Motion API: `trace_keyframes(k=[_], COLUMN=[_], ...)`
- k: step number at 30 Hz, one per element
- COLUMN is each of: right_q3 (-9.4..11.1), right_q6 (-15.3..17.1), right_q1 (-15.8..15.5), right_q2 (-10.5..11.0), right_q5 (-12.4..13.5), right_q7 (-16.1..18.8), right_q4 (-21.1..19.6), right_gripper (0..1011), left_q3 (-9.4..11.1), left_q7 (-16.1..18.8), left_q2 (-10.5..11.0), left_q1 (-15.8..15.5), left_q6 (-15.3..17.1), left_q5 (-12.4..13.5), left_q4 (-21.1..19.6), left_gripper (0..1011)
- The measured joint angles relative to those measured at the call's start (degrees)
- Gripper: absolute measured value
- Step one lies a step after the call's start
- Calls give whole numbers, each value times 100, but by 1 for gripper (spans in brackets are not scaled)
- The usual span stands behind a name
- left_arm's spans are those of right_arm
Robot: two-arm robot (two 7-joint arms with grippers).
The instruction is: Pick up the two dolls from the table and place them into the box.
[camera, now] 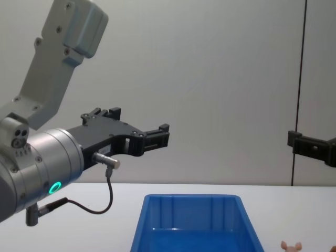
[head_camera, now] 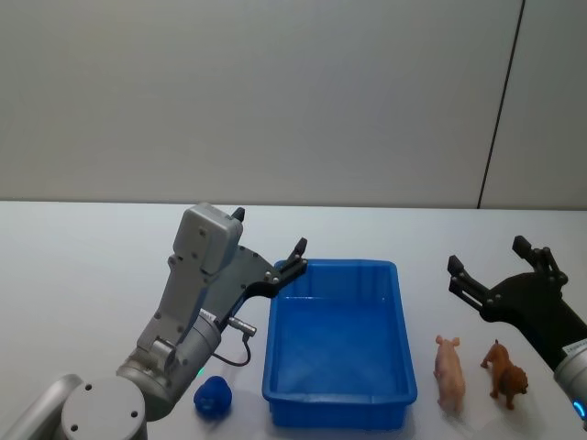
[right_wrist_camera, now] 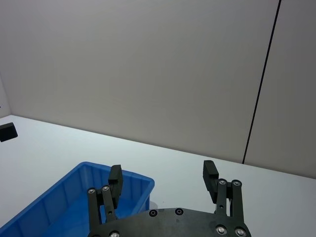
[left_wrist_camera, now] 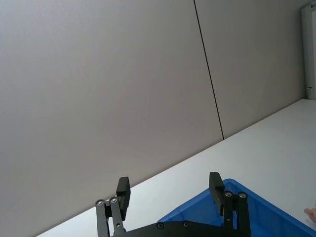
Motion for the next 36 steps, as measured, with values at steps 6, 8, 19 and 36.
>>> trace_keyframes(k=[6, 8, 19, 36], right_q3=[0, 0, 0, 56], right_q6=[0, 0, 0, 101], right_q1=[0, 0, 0, 8], right_q2=[0, 0, 0, 72], right_q5=[0, 0, 0, 14], right_q7=[0, 0, 0, 125], right_q4=[0, 0, 0, 91], right_gripper=[1001, 1001, 1001, 1001], left_q3=[0, 0, 0, 0], left_q7=[0, 0, 0, 0], left_q2=[0, 0, 0, 0], left_q1=[0, 0, 0, 0], left_q6=[0, 0, 0, 0], left_q5=[0, 0, 0, 0], left_q4=[0, 0, 0, 0], left_gripper=[1001, 1001, 1001, 1001])
